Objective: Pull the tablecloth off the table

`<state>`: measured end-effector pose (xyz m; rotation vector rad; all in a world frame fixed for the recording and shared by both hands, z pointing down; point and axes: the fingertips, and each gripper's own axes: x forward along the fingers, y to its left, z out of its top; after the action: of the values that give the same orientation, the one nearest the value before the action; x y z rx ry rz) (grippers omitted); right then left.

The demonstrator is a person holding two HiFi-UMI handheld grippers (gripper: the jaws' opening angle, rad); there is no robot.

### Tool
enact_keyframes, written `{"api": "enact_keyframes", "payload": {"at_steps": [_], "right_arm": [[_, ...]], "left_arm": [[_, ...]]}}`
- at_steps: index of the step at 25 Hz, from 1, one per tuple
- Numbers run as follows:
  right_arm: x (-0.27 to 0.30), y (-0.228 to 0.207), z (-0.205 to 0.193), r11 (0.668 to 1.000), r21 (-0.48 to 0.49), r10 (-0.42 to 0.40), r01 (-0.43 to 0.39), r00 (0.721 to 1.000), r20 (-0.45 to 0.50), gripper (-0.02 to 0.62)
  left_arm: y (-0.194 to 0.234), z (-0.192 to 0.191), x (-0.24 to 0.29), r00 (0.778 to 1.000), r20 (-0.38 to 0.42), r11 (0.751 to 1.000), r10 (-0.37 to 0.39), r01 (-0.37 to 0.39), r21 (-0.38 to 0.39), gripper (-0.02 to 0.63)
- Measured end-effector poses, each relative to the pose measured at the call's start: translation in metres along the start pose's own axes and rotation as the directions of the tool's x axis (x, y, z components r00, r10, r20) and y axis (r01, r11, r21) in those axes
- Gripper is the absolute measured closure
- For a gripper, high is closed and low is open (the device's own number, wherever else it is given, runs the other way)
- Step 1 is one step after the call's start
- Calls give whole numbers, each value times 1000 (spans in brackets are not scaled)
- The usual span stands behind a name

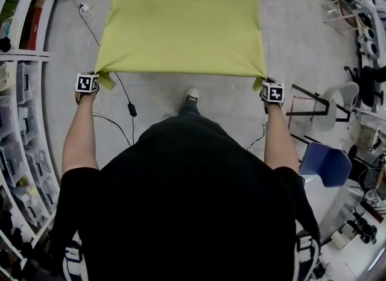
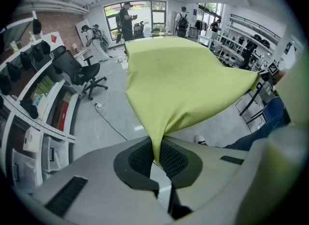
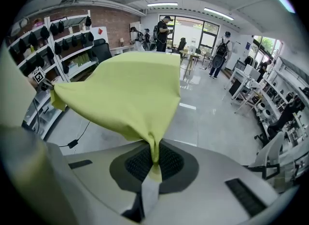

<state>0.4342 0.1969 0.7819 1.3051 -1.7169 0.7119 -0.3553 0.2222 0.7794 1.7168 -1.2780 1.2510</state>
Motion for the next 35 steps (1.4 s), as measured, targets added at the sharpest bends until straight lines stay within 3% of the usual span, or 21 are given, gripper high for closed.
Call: {"api": "enact_keyframes", "payload": {"at_steps": [11,19,27,32,35], "right_arm": [[-40,64,-53,1000,13,-9,9,1000,2,577],[-64,81,-72,1000,11,-25,25,999,22,577],[-89,80,-70,997,65,-54,49,996,76,577],[-108,72,-54,986,151,-94,74,988,125,577],[-121,63,-38,980,181,-106,77,982,157,577]], "left_arm": [[16,-84,-28,1000,11,1000,-23,23,3,581],[17,-107,-53,999,41,1000,-16,15,8,581],[16,-98,-77,996,93,1000,-7,6,12,581],[13,-71,-90,981,190,988,-35,63,-142,583],[11,-52,-99,975,218,986,-31,66,-155,583]]}}
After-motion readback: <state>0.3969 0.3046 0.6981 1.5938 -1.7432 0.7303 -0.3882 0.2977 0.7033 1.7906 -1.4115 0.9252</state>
